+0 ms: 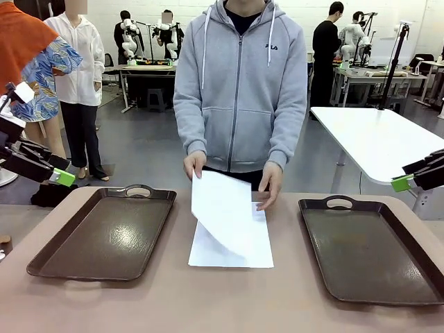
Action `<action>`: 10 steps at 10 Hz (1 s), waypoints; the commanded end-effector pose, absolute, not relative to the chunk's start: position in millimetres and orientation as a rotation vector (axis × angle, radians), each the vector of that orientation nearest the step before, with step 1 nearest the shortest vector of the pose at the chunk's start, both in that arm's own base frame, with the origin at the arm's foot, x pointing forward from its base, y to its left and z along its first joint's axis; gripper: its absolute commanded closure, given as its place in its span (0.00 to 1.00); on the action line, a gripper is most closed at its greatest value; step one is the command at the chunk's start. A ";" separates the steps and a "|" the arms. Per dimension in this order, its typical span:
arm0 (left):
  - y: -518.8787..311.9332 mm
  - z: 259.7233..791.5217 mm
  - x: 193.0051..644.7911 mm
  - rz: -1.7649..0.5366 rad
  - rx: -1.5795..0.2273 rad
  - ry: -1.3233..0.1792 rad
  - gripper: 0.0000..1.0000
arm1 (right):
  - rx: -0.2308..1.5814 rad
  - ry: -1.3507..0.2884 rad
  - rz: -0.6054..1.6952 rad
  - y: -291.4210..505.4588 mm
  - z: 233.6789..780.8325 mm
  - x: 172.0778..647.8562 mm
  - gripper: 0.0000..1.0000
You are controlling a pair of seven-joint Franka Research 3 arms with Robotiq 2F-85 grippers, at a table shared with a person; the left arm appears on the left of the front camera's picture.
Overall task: Sort the A4 documents.
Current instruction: Receive the A4 Paper.
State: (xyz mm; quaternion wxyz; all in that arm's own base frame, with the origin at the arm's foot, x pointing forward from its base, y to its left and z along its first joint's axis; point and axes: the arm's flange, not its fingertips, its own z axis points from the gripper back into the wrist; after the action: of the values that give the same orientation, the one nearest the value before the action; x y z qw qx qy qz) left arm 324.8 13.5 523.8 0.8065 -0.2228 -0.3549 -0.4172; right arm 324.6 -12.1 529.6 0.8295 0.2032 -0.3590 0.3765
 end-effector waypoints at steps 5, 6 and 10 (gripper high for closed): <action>15.8 522.2 326.4 -0.908 -0.488 -0.767 0.00 | 0.454 -0.763 0.801 -11.6 527.8 325.9 0.00; 15.8 522.2 326.4 -0.908 -0.488 -0.767 0.00 | 0.454 -0.763 0.801 -11.6 527.8 325.9 0.00; 15.8 522.2 326.4 -0.908 -0.488 -0.767 0.00 | 0.454 -0.763 0.801 -11.6 527.8 325.9 0.00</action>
State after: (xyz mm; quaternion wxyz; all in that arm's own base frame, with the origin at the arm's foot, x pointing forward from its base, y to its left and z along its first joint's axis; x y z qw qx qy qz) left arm 324.8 13.5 523.8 0.8065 -0.2228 -0.3549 -0.4171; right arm 324.6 -12.1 529.6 0.8295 0.2032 -0.3590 0.3765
